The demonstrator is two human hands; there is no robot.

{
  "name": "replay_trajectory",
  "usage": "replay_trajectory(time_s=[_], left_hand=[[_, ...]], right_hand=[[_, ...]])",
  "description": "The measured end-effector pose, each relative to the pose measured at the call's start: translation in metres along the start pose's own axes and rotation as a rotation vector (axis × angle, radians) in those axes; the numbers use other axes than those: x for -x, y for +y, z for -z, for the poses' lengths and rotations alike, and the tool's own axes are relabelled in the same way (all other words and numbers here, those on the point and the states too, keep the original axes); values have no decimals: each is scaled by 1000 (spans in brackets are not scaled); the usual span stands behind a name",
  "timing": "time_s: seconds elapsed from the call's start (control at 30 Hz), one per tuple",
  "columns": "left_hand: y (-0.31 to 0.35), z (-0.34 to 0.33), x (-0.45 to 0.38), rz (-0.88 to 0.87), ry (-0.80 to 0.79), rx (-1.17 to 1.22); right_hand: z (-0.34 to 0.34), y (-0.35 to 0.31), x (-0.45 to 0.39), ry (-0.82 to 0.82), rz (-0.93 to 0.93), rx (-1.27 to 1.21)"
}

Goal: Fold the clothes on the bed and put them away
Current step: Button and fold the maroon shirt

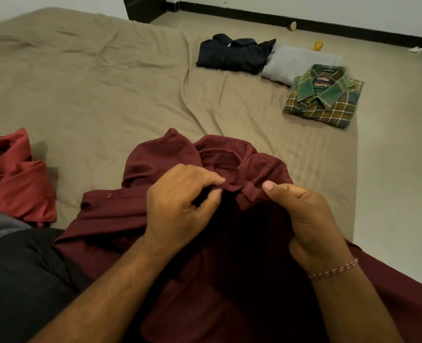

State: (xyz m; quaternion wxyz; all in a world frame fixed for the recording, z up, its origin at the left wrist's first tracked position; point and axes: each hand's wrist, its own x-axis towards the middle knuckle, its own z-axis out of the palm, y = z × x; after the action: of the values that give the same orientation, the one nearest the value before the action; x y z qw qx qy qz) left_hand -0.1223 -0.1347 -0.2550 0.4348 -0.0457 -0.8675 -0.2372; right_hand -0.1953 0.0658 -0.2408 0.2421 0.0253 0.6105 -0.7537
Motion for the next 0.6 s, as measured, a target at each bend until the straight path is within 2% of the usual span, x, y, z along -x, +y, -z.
replay_trajectory(time_s=[0.1, 0.23, 0.43, 0.6], left_hand=[[3, -2, 2, -83, 3, 29], [4, -1, 4, -102, 7, 73], [9, -5, 5, -138, -22, 103], [8, -7, 7, -164, 14, 55]], right_hand=[[-5, -2, 5, -118, 48, -6], [-6, -1, 6, -173, 113, 42], [-10, 0, 10, -193, 186, 63], [-13, -1, 12, -160, 177, 14]])
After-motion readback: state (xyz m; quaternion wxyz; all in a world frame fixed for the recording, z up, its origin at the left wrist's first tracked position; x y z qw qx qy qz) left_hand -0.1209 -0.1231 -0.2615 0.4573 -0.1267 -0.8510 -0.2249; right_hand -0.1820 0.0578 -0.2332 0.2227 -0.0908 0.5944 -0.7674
